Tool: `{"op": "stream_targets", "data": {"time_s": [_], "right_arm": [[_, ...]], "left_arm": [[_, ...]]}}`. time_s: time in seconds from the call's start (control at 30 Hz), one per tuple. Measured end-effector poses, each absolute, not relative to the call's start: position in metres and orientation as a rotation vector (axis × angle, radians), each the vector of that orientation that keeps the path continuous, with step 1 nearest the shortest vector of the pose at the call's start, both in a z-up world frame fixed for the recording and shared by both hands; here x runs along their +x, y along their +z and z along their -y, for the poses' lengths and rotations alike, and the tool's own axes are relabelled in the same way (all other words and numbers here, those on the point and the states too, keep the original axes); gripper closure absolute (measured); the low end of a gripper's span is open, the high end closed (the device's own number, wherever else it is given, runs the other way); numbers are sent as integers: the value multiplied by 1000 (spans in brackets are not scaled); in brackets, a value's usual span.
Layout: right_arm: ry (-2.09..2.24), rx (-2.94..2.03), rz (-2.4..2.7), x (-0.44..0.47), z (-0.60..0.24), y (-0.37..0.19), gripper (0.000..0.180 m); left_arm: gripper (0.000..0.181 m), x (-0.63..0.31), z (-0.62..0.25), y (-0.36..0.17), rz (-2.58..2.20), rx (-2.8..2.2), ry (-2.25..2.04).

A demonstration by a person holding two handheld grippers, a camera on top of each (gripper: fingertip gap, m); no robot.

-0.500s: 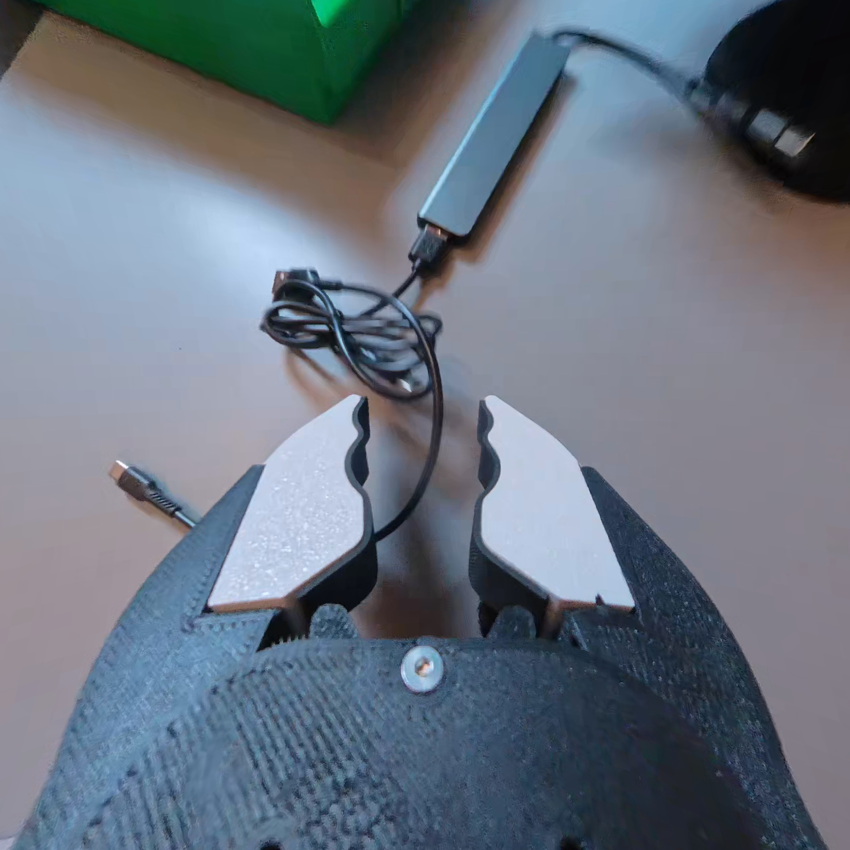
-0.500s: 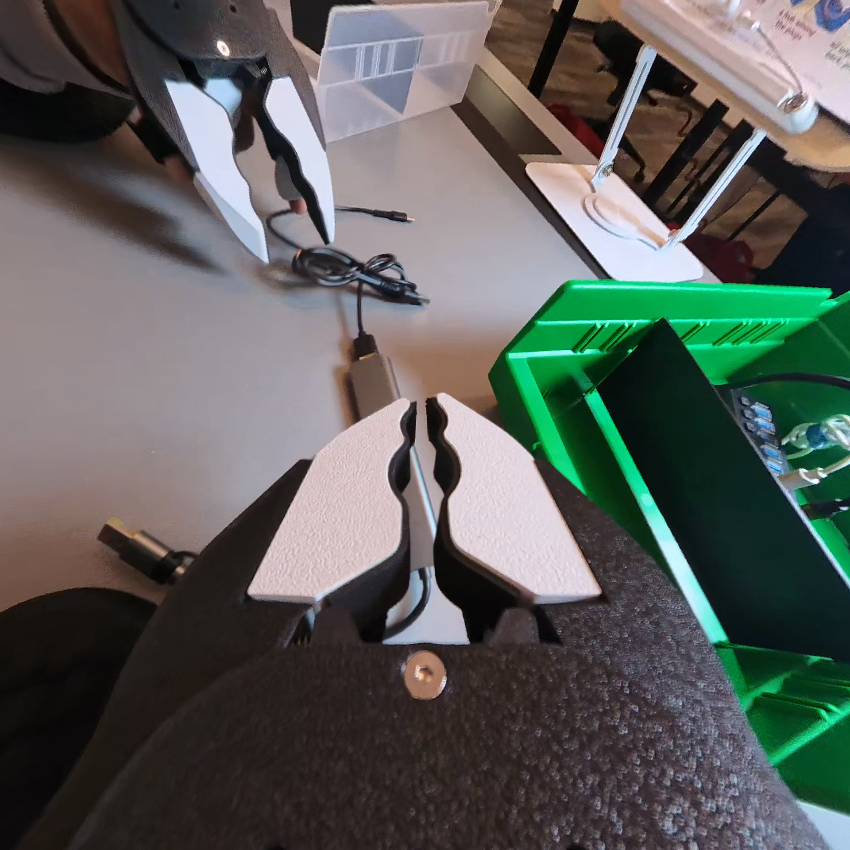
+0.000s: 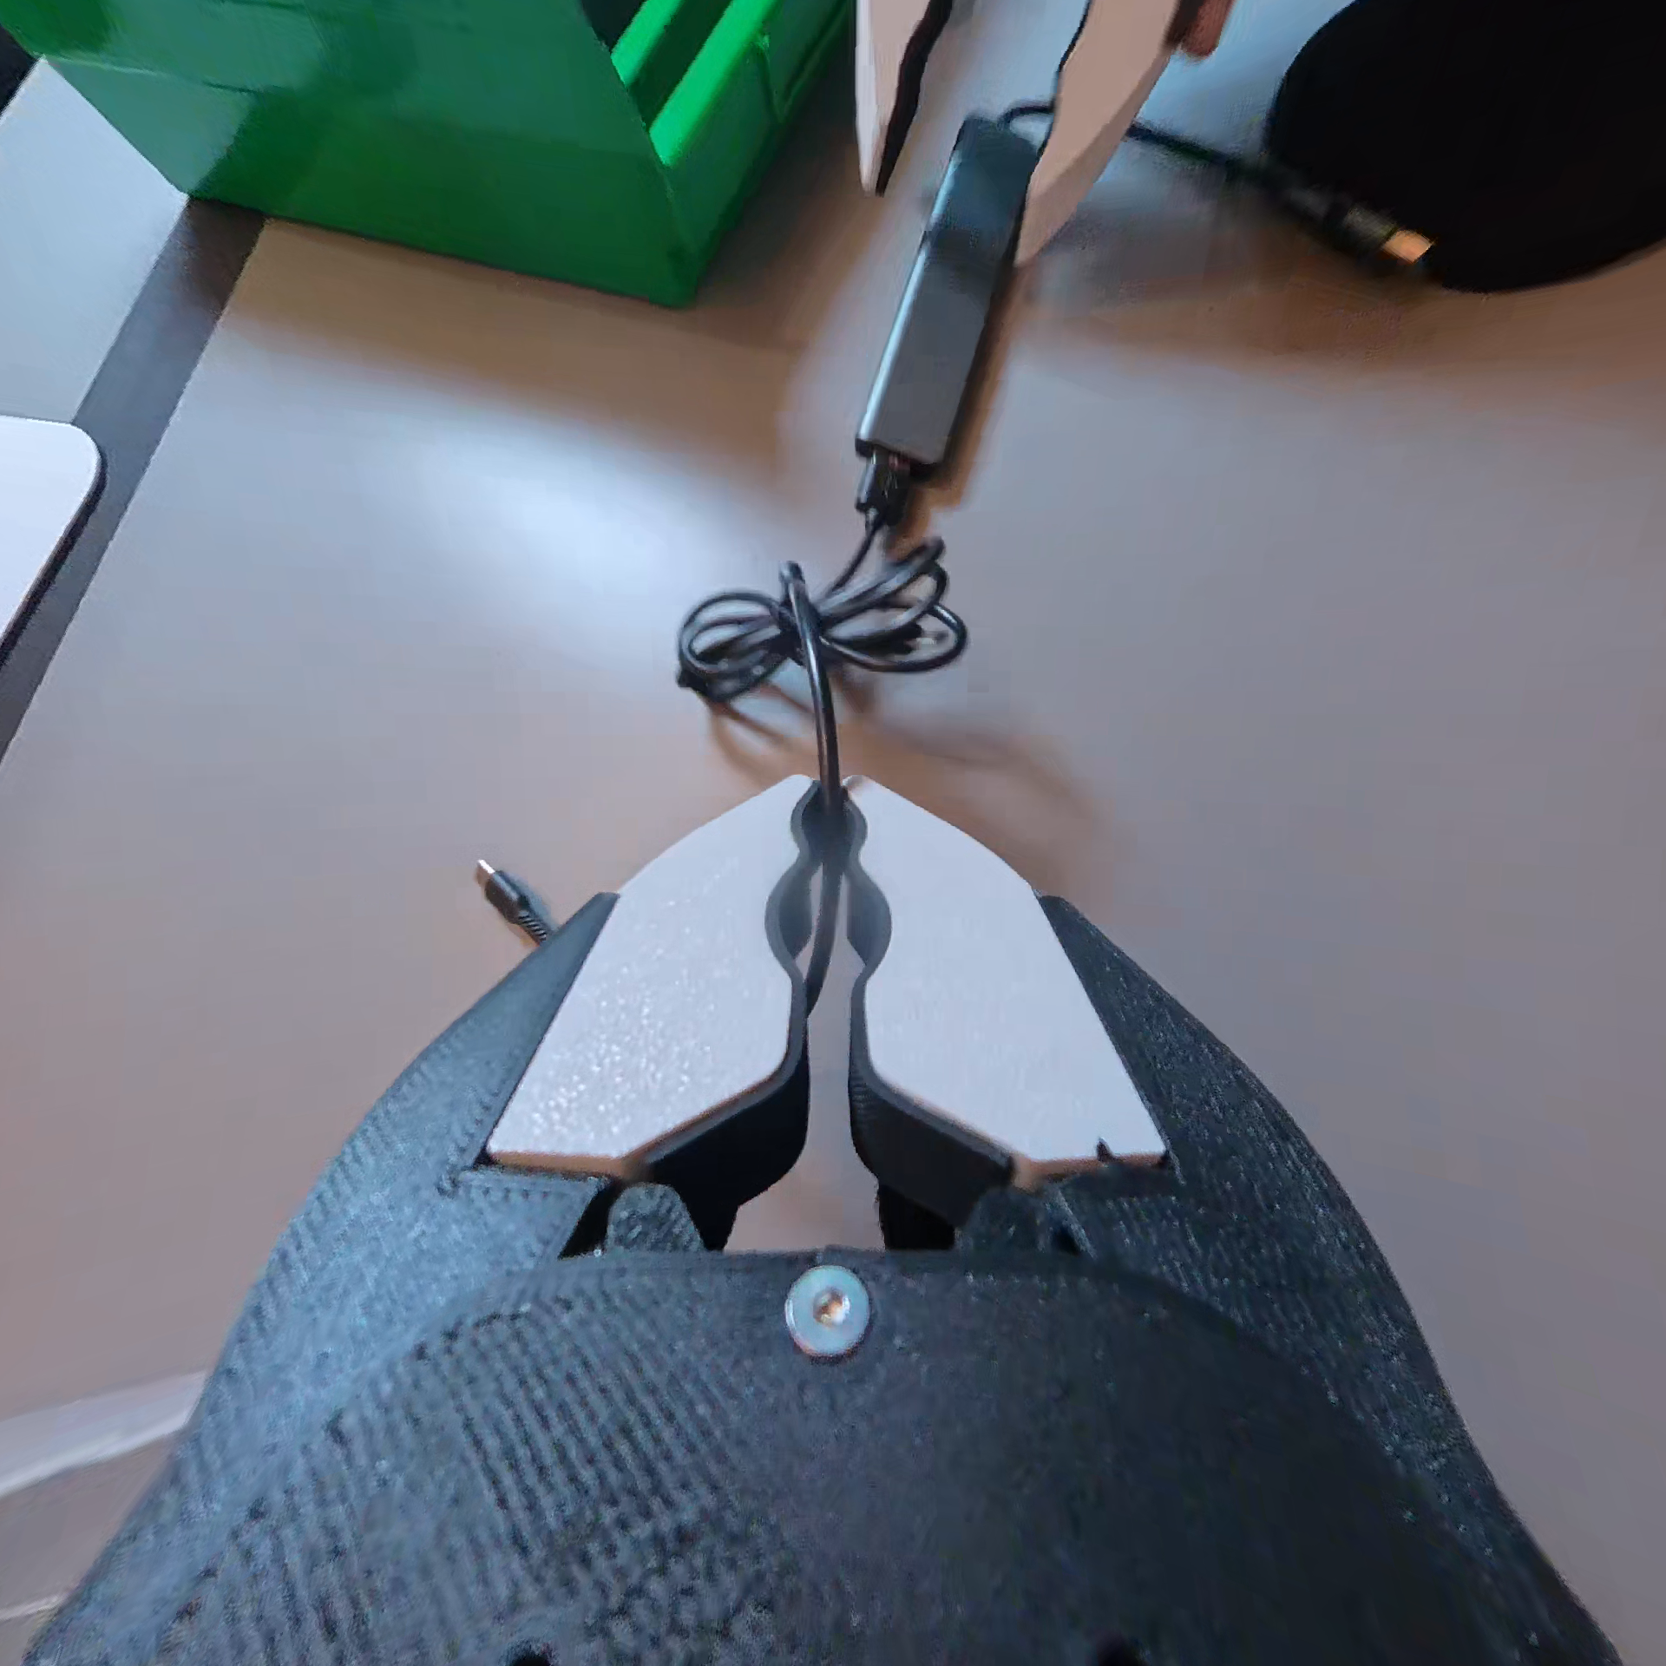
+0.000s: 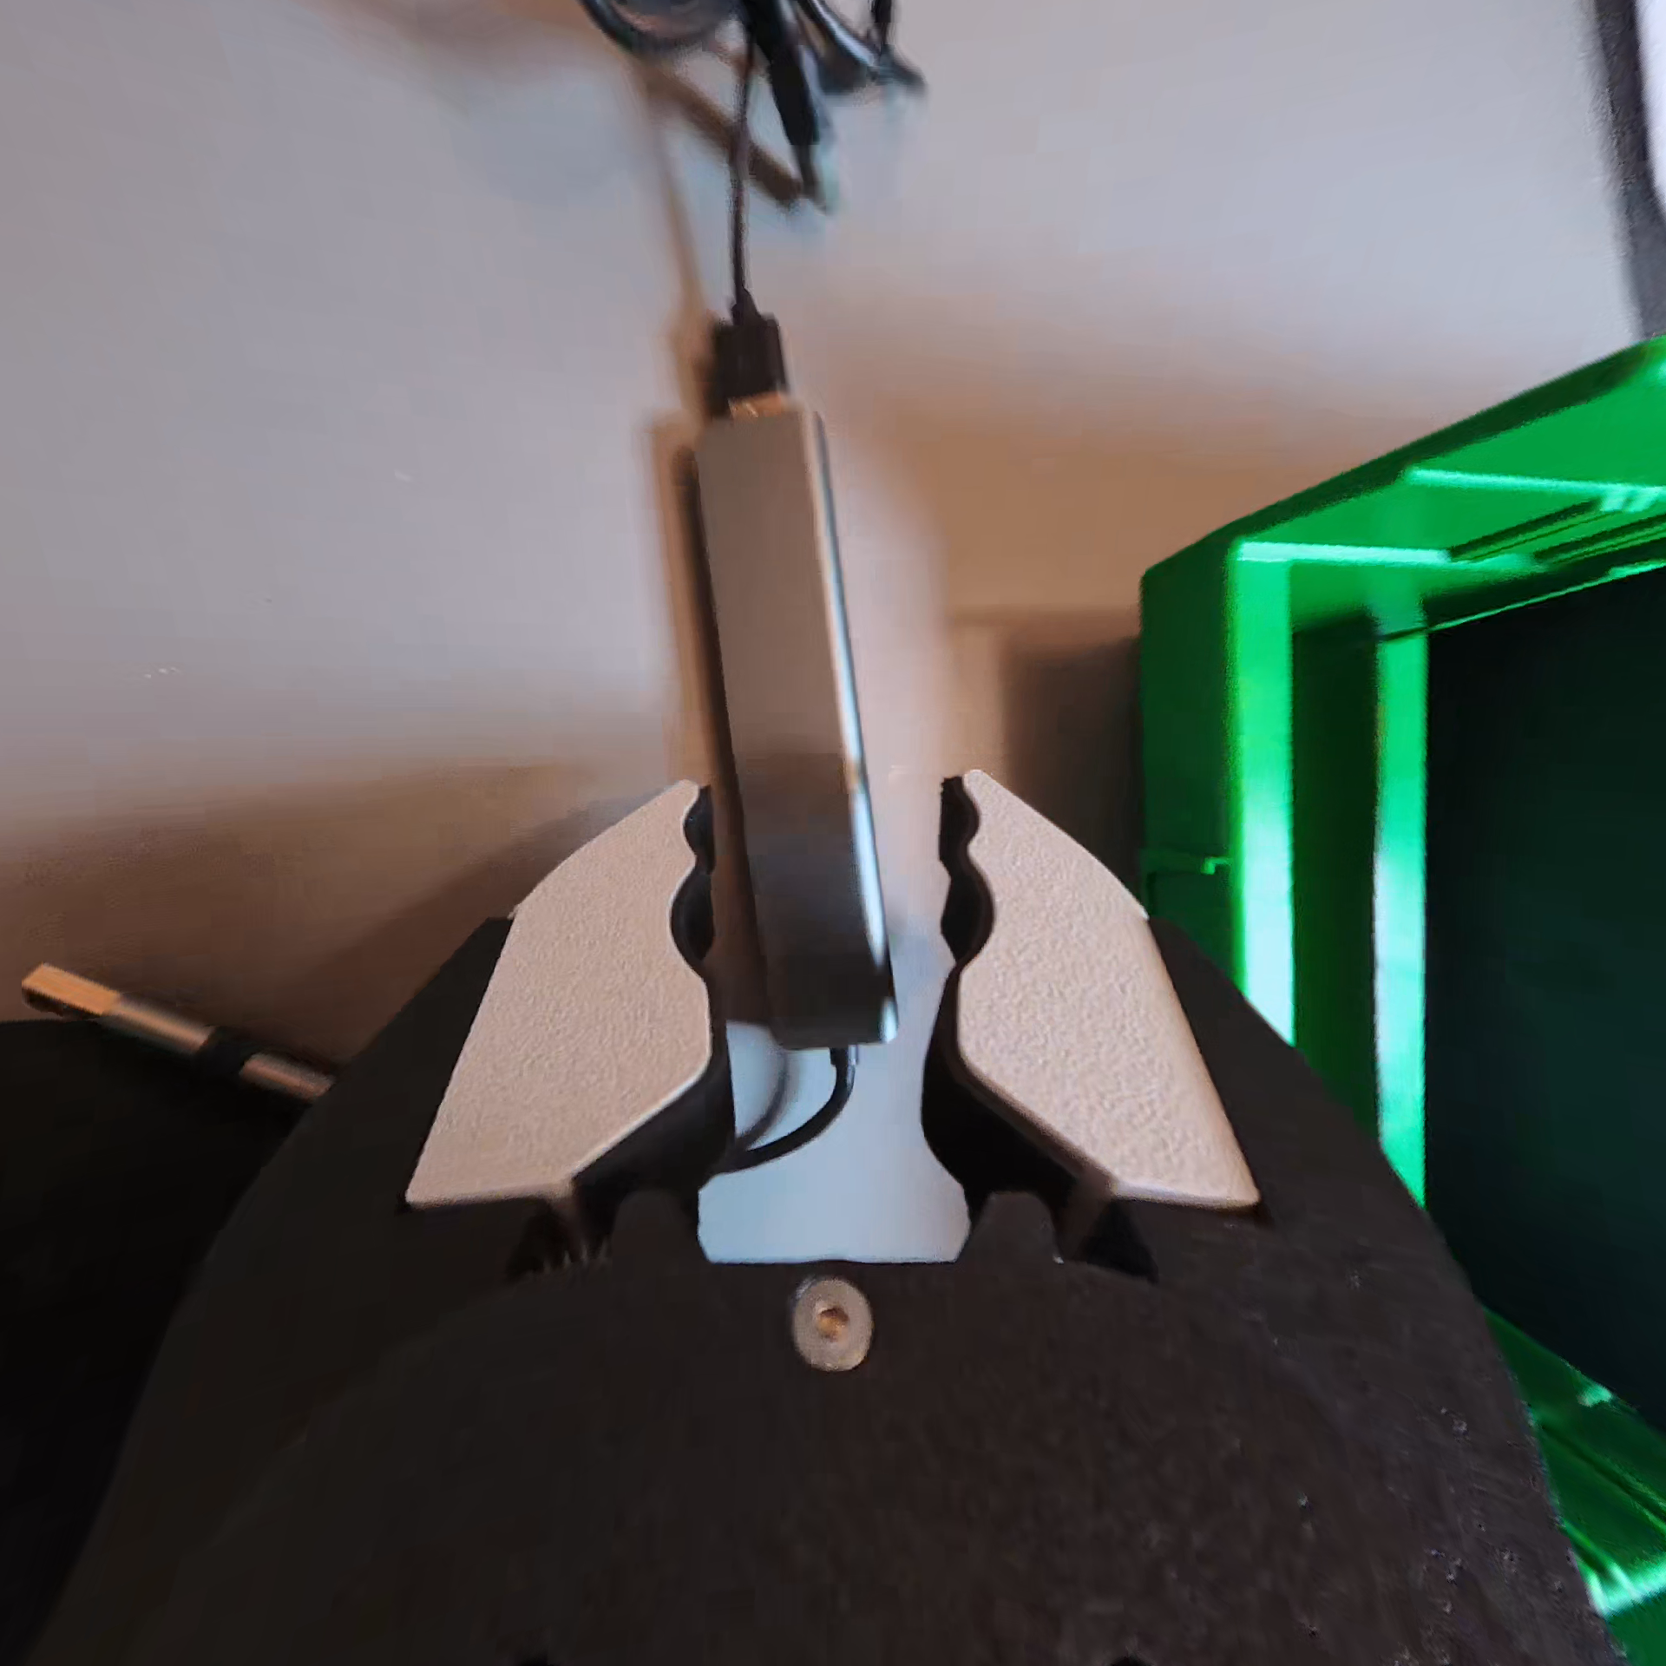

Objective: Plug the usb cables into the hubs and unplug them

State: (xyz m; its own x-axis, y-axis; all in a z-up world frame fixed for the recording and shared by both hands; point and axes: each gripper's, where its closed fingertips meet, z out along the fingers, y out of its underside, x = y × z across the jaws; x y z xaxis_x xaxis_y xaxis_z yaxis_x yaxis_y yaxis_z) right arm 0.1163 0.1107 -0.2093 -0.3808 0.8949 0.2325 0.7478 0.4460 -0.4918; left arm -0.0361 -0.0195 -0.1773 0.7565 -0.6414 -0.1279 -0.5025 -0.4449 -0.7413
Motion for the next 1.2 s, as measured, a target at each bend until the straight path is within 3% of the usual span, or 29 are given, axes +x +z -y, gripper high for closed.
{"op": "stream_targets", "data": {"time_s": [0.17, 0.4, 0.63, 0.83, 0.97, 1.2], "right_arm": [[452, -1422, 2374, 115, -104, -226, 148], [544, -1337, 2374, 115, -87, -212, 149], [1043, -1301, 2244, 117, -62, -175, 149], [1502, -1304, 1930, 103, -60, -145, 149], [1686, -1262, 1660, 81, -55, -110, 149], [1635, -1187, 1342, 32, -21, -79, 149]], "left_arm": [[175, -63, 30, -136, -697, -2011, -286], [174, -108, 18, -98, -415, -1872, -165], [158, -36, 28, -112, -634, -1860, -464], [167, 34, 58, -95, -891, -1668, -676], [148, 43, 34, -112, -752, -1739, -662], [145, 26, -7, -63, -340, -1529, -618]]}}
